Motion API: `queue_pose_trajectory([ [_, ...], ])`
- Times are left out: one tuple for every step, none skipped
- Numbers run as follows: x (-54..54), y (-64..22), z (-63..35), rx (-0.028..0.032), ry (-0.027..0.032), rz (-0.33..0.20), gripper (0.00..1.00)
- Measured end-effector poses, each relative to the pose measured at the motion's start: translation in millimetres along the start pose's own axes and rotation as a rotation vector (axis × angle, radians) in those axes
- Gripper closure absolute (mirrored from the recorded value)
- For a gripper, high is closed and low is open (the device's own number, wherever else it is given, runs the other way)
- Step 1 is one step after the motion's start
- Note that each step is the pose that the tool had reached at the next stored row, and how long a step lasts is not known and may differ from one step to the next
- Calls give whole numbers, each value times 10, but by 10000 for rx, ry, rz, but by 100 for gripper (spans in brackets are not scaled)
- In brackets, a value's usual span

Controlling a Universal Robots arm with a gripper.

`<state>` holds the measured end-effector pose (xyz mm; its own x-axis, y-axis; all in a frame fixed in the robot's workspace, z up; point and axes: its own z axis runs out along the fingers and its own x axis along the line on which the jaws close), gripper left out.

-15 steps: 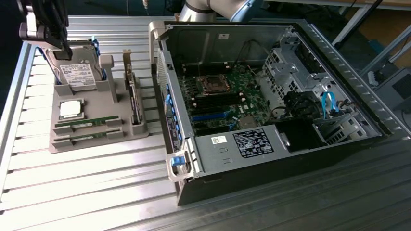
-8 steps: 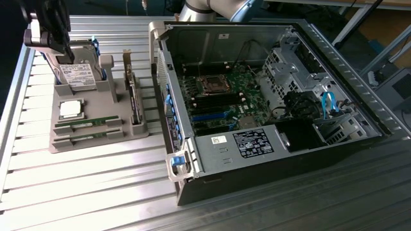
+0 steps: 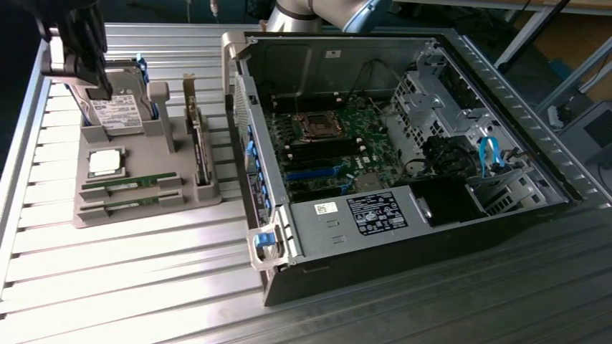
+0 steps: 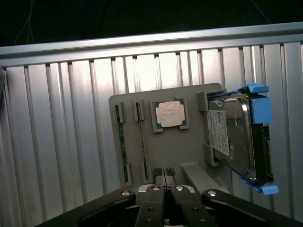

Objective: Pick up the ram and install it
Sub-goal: 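Pick up the ram and move it above insertion slot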

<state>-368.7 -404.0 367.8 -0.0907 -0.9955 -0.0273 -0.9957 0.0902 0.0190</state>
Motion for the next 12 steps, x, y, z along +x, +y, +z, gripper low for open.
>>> queue_pose_trajectory([
  [0,0,9,1,0,-7,90],
  [1,0,18,1,0,-14,90],
  [1,0,25,1,0,-20,90],
  [1,0,33,2,0,-27,90],
  [1,0,40,3,0,-33,90],
  [2,0,53,5,0,-43,90],
  [2,1,72,8,-1,-57,90],
  [3,1,86,11,0,-68,90],
  [3,1,100,12,-1,-78,90],
  [3,1,108,13,-1,-83,90],
  [4,2,116,15,-1,-89,90],
  [4,2,124,14,0,-96,90],
])
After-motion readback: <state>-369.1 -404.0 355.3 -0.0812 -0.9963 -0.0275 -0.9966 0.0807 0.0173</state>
